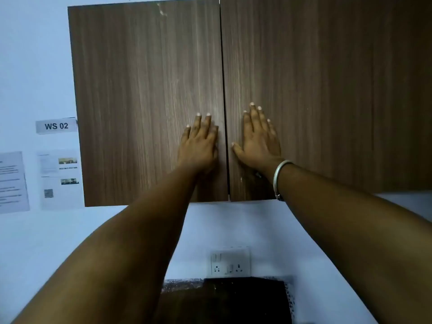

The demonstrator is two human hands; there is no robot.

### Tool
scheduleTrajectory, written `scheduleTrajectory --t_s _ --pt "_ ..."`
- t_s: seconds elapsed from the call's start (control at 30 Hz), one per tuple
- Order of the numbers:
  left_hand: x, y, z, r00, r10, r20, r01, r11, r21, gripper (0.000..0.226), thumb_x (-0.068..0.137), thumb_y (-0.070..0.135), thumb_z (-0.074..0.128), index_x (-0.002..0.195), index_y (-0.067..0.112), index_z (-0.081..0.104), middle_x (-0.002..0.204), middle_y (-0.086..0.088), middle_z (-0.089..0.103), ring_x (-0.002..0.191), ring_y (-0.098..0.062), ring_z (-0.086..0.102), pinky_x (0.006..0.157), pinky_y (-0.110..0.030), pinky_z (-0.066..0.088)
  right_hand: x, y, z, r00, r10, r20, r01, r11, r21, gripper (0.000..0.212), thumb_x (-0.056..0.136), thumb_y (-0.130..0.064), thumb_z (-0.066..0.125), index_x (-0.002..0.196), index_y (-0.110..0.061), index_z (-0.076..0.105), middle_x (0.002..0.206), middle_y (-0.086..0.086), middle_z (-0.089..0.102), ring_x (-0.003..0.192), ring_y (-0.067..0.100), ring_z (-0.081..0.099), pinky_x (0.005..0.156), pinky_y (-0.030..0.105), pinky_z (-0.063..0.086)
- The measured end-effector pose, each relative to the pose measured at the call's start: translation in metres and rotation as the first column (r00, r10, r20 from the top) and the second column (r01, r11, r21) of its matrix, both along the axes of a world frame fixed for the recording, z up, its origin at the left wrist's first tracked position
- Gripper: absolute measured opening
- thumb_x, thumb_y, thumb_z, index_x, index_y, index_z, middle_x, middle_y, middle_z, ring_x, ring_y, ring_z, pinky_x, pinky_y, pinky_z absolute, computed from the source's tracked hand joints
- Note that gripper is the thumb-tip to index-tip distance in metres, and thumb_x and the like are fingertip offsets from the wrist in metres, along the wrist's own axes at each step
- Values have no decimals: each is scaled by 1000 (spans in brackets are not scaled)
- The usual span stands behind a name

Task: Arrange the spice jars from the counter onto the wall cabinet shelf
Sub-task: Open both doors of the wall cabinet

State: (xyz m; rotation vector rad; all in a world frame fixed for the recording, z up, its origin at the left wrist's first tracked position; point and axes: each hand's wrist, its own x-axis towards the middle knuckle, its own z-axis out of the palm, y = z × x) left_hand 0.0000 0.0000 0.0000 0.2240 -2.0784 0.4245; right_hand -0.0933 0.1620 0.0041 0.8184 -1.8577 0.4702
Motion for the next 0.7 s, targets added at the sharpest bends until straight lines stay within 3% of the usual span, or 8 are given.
scheduleTrajectory --t_s 0.13,0.33,0.53,0.7 --pt "-22 1 -5 983 77 167 -77 997 -6 72 102 47 41 163 27 11 172 -6 -15 156 -30 -20 127 -57 -1 -10 -23 -5 995 -55 79 52 998 37 100 93 -61 47 162 -5 0 170 18 -11 159 33 -7 128 50 7" --pt "-48 -14 -14 989 39 145 -42 999 18 74 102 48 36 164 24 3 171 -4 -16 157 -28 -18 128 -55 1 -24 -54 -11 990 -86 112 87 996 -5 107 90 -61 47 161 -2 -7 169 20 -15 158 35 -13 128 54 2" --pt "-55 -22 -21 995 -35 93 31 999 44 68 103 44 32 164 24 8 172 -3 -12 158 -28 -15 128 -54 2 -31 -60 -11 993 -73 89 74 997 -12 90 100 -55 33 160 -3 -9 169 19 -16 158 33 -12 127 54 -1" --pt "-46 -6 -28 941 -336 -50 339 920 196 62 101 43 22 161 27 23 172 -1 10 159 -21 -5 128 -54 1 -15 -39 -16 999 4 38 -1 998 -63 86 102 -50 37 160 -4 -7 170 18 -13 158 31 -10 128 51 4"
